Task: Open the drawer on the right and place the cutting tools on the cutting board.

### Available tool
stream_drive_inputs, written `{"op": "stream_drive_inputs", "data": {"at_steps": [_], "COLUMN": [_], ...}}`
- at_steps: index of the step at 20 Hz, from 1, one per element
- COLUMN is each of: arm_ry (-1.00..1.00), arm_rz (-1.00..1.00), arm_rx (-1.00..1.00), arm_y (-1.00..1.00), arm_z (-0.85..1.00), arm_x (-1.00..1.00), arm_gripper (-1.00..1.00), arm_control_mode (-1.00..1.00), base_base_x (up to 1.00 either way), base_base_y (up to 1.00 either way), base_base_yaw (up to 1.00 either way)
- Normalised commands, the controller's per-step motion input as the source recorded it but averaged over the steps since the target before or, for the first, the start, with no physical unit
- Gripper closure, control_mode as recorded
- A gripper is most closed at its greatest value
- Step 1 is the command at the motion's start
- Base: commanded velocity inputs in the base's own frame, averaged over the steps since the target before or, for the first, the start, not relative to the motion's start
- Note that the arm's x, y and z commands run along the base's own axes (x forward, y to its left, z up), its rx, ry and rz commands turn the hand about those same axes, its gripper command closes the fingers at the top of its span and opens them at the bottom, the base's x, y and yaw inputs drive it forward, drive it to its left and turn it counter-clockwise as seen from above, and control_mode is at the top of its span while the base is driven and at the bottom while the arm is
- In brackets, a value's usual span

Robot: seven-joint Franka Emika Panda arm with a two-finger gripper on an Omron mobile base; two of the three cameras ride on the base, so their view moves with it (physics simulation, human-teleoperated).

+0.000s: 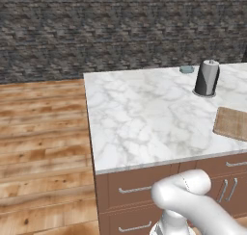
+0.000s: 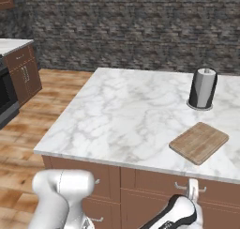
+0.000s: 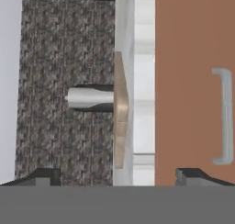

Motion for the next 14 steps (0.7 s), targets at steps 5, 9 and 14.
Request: {"op": "stream_drive_inputs", "data": {"at_steps": [5,9,14], "arm_ry": [0.24,0.21,0.09], "arm_rz": [-0.17,-0.12,-0.07], "arm_rx": [0.00,0.03,0.08], "arm_y": [-0.16,-0.14,-0.05], "arm_z": [-0.34,-0.48,-0.66], "arm_x": [0.16,0.02,0.00], "arm_gripper": [-1.00,-1.00,-1.00], "arm_control_mode": [-1.00,-1.00,-1.00], "base_base_x": [0.00,0.00,0.00], "base_base_y": [0.00,0.00,0.00], "base_base_yaw": [0.00,0.00,0.00]}}
